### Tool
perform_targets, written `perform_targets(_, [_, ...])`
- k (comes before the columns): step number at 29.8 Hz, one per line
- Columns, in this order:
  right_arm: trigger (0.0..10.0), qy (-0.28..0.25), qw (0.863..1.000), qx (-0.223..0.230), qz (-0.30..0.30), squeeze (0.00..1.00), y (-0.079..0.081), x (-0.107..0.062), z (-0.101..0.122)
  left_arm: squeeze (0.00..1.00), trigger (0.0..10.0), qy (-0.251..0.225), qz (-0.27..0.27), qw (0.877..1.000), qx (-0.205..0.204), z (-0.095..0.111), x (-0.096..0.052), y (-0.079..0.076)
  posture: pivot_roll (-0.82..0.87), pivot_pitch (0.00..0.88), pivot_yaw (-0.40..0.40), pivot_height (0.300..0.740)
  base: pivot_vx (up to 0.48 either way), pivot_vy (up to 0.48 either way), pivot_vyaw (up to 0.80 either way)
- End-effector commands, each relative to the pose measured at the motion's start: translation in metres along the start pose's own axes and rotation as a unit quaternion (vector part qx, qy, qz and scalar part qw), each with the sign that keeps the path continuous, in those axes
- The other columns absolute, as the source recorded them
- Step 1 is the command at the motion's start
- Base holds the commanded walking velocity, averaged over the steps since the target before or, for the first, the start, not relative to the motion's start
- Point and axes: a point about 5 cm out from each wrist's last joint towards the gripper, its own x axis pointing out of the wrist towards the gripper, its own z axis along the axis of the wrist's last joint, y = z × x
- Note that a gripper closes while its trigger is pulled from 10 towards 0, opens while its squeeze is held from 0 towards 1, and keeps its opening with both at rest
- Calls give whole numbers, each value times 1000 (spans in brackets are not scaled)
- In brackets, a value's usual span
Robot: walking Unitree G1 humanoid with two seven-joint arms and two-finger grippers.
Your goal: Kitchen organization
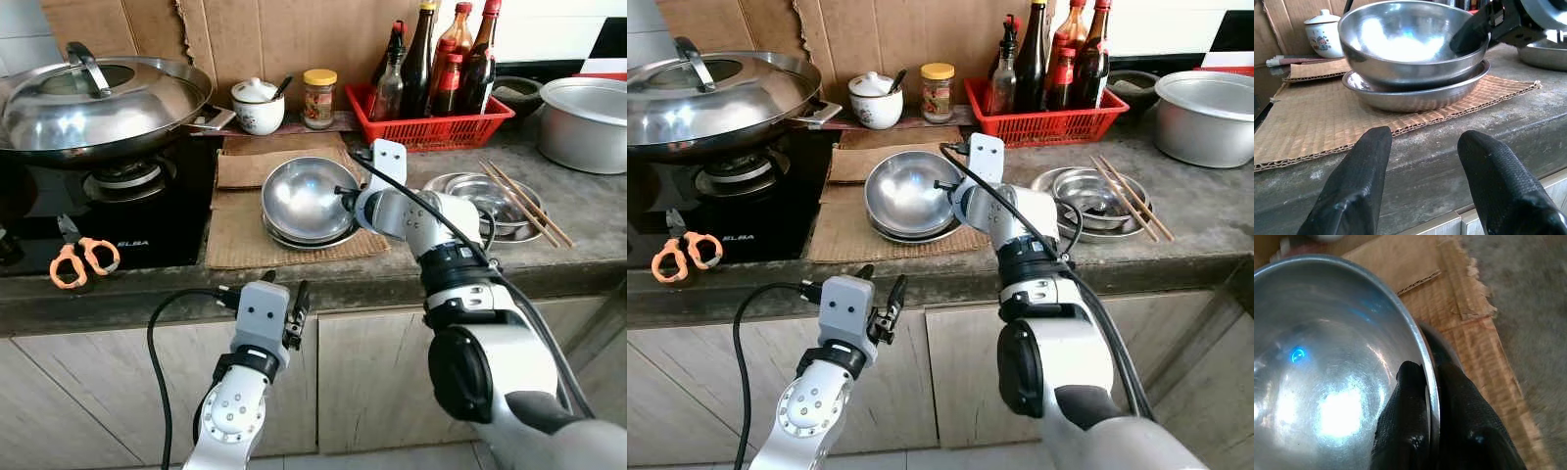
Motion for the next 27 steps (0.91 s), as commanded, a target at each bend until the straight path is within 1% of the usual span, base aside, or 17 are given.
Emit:
perform_targets(1, [0, -67, 994, 89, 19, 0, 0, -7, 16, 0, 10000, -5, 6, 1000, 4, 1, 2, 2, 57, 34, -35, 740, 0, 0, 0])
perform_targets(3, [0, -93, 987, 128, 35, 0, -1, -11, 20, 0, 10000, -5, 6, 1000, 3, 1, 2, 2, 56, 32, -34, 740, 0, 0, 0])
perform_targets(5, [0, -127, 980, 149, 43, 0, -3, -15, 23, 0, 10000, -7, 5, 1000, 3, 2, 2, 2, 56, 30, -32, 740, 0, 0, 0])
perform_targets(7, [0, -147, 977, 150, 45, 0, -5, -18, 25, 0, 10000, -7, 4, 1000, 2, 2, 2, 2, 55, 29, -30, 740, 0, 0, 0])
perform_targets(9, [0, -195, 971, 130, 41, 0, -6, -26, 25, 0, 10000, -8, 3, 1000, 3, 2, 3, 2, 55, 28, -26, 740, 0, 0, 0])
perform_targets(10, [0, -232, 967, 103, 36, 0, -7, -33, 26, 0, 10000, -9, 3, 1000, 3, 3, 3, 2, 52, 25, -24, 740, 0, 0, 0])
perform_targets(11, [0, -286, 956, 63, 22, 0, -7, -43, 26, 0, 10000, -9, 2, 1000, 3, 3, 3, 2, 54, 24, -24, 740, 0, 0, 0])
perform_targets(12, [0, -318, 948, 25, 18, 0, -7, -51, 26, 0, 10000, -10, 1, 1000, 4, 3, 4, 3, 53, 22, -22, 740, 0, 0, 0])
perform_targets(13, [0, -318, 948, 25, 18, 0, -7, -51, 26, 0, 10000, -10, 1, 1000, 4, 3, 4, 3, 53, 22, -22, 740, 0, 0, 0])
perform_targets(14, [0, -356, 931, -50, 64, 0, -2, -63, 22, 0, 10000, -10, 1, 1000, 3, 3, 4, 3, 52, 22, -21, 740, 0, 0, 0])
perform_targets(15, [0, -365, 924, -71, 87, 0, 0, -67, 20, 0, 10000, -10, 1, 1000, 4, 3, 4, 3, 50, 21, -17, 740, 0, 0, 0])
perform_targets(16, [0, -380, 913, -104, 106, 0, -1, -74, 17, 0, 10000, -10, 0, 1000, 4, 3, 4, 3, 48, 20, -17, 740, 0, 0, 0])
perform_targets(17, [0, -387, 906, -124, 116, 0, -1, -78, 15, 0, 10000, -10, 0, 1000, 4, 3, 4, 3, 48, 20, -15, 740, 0, 0, 0])
perform_targets(19, [0, -398, 899, -155, 98, 0, -9, -85, 11, 0, 10000, -10, -1, 1000, 4, 3, 5, 3, 45, 17, -14, 740, 0, 0, 0])
perform_targets(21, [0, -403, 897, -161, 89, 0, -12, -87, 9, 0, 10000, -10, -1, 1000, 4, 3, 5, 3, 45, 17, -14, 740, 0, 0, 0])
perform_targets(23, [0, -406, 893, -181, 71, 0, -24, -93, -1, 0, 10000, -11, -3, 1000, 4, 3, 5, 3, 39, 10, -10, 740, 0, 0, 0])
perform_targets(27, [0, -418, 873, -240, 76, 0, -36, -107, -19, 0, 10000, -14, -5, 1000, 1, 4, 5, 2, 40, 2, -9, 740, 0, 0, 0])
